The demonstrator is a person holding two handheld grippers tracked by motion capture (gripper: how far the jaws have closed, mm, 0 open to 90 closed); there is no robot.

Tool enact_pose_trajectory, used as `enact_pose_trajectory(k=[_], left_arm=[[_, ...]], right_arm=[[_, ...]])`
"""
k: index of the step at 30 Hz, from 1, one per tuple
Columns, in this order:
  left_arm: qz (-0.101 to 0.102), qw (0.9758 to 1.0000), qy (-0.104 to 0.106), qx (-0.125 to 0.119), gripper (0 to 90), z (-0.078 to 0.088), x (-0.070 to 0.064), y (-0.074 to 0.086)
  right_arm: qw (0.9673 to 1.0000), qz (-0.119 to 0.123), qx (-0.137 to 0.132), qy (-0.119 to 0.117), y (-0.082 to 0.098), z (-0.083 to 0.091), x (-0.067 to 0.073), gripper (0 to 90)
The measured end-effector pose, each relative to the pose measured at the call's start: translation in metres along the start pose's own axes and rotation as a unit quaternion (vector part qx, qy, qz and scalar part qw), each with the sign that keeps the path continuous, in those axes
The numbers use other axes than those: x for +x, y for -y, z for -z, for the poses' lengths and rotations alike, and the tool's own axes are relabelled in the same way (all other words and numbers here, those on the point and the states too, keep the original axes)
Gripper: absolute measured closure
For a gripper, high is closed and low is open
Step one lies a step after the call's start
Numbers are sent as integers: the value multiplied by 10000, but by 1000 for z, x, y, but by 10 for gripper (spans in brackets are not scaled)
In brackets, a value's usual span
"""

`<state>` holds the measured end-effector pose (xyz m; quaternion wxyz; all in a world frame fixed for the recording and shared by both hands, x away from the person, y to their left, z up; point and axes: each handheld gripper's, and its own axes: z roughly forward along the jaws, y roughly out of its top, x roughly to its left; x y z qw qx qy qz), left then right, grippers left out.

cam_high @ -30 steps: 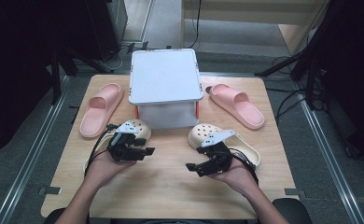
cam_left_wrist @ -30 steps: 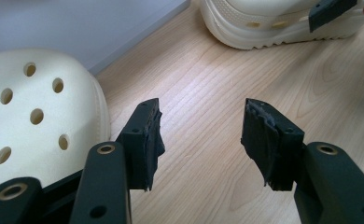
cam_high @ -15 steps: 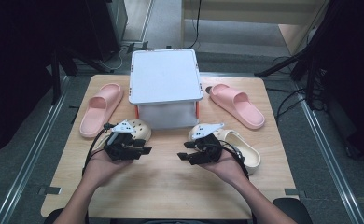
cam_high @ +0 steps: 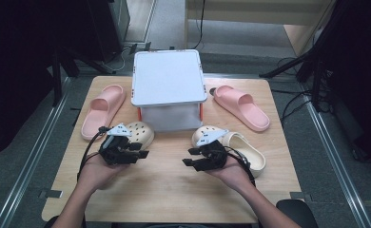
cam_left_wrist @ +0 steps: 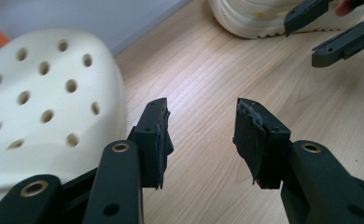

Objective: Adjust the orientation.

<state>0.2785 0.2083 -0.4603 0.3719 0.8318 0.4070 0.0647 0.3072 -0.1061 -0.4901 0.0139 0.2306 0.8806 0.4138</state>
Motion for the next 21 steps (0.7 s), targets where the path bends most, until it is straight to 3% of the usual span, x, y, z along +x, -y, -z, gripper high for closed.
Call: enact_pose_trajectory(k=[4, 18, 21], left_arm=[[80, 9999, -65, -38, 549, 7, 2, 4], [270, 9990, -336, -89, 560, 38, 6, 22], [350, 9981, -498, -89, 562, 44, 9, 27]], right_arm=[[9999, -28, -35, -118, -3, -3, -1, 517], [9998, -78, -62, -191, -12, -6, -5, 533], [9997, -41, -43, -228, -14, -8, -4, 534]])
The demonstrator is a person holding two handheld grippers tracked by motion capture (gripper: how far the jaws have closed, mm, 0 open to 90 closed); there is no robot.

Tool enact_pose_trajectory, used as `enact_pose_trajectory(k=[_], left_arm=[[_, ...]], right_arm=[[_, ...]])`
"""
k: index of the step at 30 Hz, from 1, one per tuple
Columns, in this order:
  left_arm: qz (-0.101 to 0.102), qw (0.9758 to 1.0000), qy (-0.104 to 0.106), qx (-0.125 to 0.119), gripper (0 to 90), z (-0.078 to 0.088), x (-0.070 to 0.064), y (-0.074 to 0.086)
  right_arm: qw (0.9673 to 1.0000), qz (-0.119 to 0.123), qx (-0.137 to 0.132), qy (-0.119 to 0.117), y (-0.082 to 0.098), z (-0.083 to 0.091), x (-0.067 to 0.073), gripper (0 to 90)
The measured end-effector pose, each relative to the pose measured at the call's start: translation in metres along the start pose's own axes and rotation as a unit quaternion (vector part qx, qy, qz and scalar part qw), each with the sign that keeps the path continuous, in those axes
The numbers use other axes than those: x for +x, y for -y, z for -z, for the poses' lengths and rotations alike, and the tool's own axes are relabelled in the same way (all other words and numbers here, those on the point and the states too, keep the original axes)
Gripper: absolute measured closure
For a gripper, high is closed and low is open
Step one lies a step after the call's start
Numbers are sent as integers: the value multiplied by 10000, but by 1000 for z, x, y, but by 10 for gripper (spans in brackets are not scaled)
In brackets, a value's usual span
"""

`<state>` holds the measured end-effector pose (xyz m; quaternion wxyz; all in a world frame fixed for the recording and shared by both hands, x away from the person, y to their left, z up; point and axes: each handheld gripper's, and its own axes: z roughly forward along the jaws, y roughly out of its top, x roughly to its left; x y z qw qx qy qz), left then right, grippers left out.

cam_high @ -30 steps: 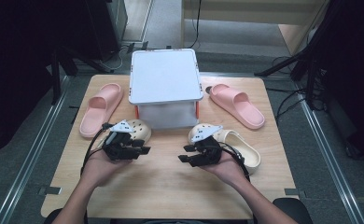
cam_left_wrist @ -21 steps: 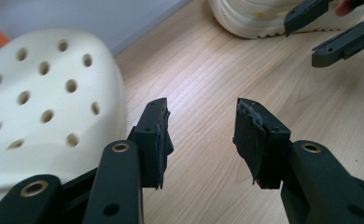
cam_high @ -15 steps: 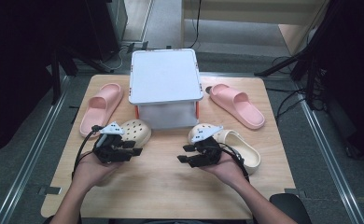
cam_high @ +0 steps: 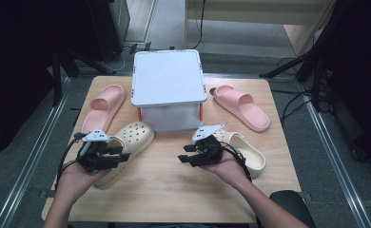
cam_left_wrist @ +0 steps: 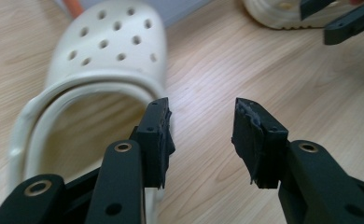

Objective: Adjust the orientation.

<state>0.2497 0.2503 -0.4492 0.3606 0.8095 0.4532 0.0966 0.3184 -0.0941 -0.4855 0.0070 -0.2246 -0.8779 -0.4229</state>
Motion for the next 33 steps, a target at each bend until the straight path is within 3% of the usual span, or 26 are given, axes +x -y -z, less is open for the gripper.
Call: enact_pose_trajectory(k=[4, 13, 20, 24, 30, 33], left_arm=[[147, 9998, -112, -27, 562, 1, 10, 5], [266, 9993, -226, 119, 608, -24, 19, 8], [53, 9995, -222, 218, 757, -37, 15, 7], [-60, 9991, -373, 187, 774, -33, 13, 5], [-10, 9997, -208, 101, 777, -27, 5, 2], [-147, 9997, -148, 134, 777, -29, -5, 0]], right_arm=[[10000, 21, 43, -3, 0, 0, 1, 533], [9999, -25, 66, 72, 2, 0, -1, 531], [9999, 46, 123, 76, 2, -2, 1, 531], [9999, 21, 122, 89, 2, -1, 1, 532], [9999, 18, 115, 89, 1, -1, 1, 535], [9999, 30, 105, 87, 1, -1, 1, 535]])
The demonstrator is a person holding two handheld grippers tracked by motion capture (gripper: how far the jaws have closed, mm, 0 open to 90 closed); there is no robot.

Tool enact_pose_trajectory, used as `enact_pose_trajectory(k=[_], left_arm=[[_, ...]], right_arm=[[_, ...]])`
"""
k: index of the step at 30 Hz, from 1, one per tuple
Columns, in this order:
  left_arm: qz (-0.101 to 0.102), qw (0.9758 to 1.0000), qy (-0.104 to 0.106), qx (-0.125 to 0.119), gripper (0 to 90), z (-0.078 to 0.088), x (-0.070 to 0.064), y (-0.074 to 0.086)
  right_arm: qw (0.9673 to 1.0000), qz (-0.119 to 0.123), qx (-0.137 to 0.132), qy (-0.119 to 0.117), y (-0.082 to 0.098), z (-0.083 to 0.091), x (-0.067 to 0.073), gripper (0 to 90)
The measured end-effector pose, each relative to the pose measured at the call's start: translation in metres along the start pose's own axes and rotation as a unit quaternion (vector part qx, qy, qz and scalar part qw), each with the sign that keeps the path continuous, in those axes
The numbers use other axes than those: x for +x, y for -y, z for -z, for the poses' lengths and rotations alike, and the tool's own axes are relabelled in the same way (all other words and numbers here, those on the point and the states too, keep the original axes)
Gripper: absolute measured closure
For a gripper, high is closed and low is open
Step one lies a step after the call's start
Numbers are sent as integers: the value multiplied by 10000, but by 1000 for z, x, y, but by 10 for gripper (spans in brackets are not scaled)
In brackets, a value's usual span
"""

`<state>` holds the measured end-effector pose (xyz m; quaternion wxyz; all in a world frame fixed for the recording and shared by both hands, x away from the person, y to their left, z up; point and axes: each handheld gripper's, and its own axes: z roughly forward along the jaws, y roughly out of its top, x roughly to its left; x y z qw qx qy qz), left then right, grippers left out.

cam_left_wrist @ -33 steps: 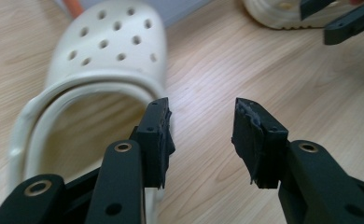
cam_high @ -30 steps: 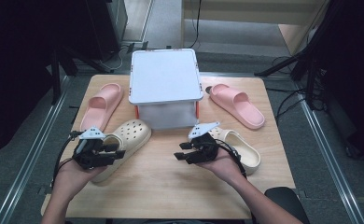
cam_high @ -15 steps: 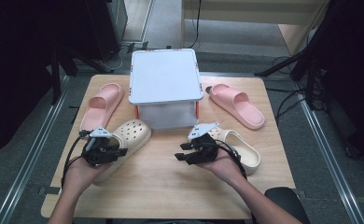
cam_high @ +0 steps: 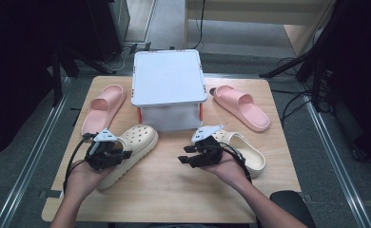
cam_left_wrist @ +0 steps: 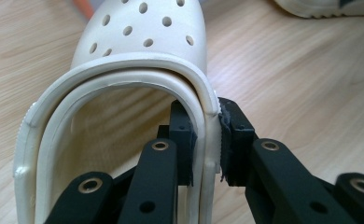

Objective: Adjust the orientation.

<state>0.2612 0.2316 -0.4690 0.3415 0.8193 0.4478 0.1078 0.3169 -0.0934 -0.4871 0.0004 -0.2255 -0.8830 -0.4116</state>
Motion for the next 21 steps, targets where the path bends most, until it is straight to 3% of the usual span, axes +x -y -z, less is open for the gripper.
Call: enact_pose_trajectory(k=[13, 17, 21], left_arm=[[-320, 9986, 412, 91, 768, -19, -39, -13], [-394, 9973, 589, 194, 748, -23, -41, -13], [-275, 9974, 655, 128, 632, -17, -38, -15]], right_arm=[[10000, -47, -51, 19, 3, 3, 3, 539], [10000, -52, -79, 23, 3, 2, 4, 540], [9998, -79, -187, 61, 3, 1, 5, 542]])
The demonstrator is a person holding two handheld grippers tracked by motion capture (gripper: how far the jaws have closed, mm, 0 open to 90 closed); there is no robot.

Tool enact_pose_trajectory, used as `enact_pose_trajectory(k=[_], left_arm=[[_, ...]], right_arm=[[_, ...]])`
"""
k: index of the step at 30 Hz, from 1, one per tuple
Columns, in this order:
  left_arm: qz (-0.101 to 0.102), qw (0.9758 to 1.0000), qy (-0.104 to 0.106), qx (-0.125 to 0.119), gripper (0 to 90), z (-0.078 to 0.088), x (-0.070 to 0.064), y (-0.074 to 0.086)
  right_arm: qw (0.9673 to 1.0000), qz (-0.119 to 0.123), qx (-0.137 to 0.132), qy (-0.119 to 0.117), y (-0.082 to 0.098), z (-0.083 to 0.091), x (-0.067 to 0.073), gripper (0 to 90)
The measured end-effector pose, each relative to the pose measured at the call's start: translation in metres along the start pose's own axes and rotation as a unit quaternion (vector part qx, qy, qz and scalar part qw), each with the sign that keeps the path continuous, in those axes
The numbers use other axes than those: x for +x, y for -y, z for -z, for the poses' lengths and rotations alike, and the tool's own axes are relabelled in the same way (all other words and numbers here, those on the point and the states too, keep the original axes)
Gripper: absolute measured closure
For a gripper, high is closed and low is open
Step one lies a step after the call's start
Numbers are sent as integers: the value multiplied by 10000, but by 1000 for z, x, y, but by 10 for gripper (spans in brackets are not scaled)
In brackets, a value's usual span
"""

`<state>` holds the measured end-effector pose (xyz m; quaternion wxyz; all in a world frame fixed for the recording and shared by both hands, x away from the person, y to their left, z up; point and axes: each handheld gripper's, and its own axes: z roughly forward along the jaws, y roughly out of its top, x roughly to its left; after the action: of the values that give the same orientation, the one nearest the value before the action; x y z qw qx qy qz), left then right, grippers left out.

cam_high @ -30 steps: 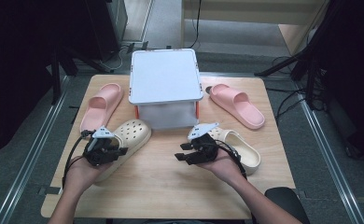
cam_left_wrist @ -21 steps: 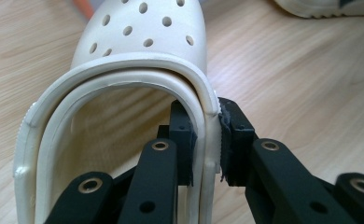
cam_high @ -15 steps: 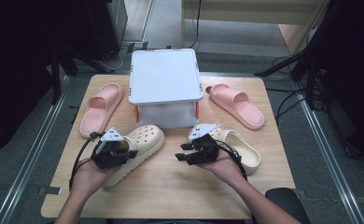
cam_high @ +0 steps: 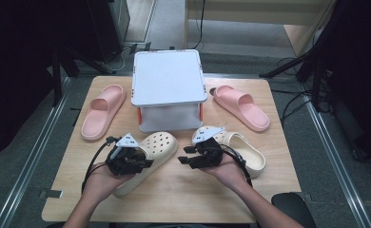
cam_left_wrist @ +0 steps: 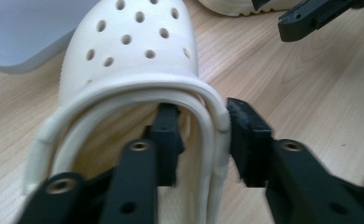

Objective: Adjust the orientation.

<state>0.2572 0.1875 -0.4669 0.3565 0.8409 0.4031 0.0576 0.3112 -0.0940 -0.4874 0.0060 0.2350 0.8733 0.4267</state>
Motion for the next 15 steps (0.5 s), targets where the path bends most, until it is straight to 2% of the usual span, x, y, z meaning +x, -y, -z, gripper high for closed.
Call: enact_pose_trajectory(k=[1, 2, 7, 9, 12, 15], left_arm=[[6, 10000, 43, 22, 614, 3, 1, 0], [-23, 10000, -18, -4, 595, 8, 1, -1], [2, 9999, 1, -155, 608, 30, 7, -4], [11, 9997, 52, -223, 677, 36, 12, -6], [-44, 9997, -41, -227, 774, 43, 20, -8], [-42, 9995, -157, -257, 820, 46, 32, -8]], right_arm=[[10000, -27, -42, 7, 0, 0, 1, 543], [9999, -43, -119, 43, -1, 0, 1, 548], [9996, -126, -244, 67, -2, -1, 2, 570], [9994, -192, -281, 90, -3, -2, 3, 584], [9991, -214, -343, 127, -3, -3, 5, 610], [9991, -188, -347, 165, -4, -5, 11, 664]])
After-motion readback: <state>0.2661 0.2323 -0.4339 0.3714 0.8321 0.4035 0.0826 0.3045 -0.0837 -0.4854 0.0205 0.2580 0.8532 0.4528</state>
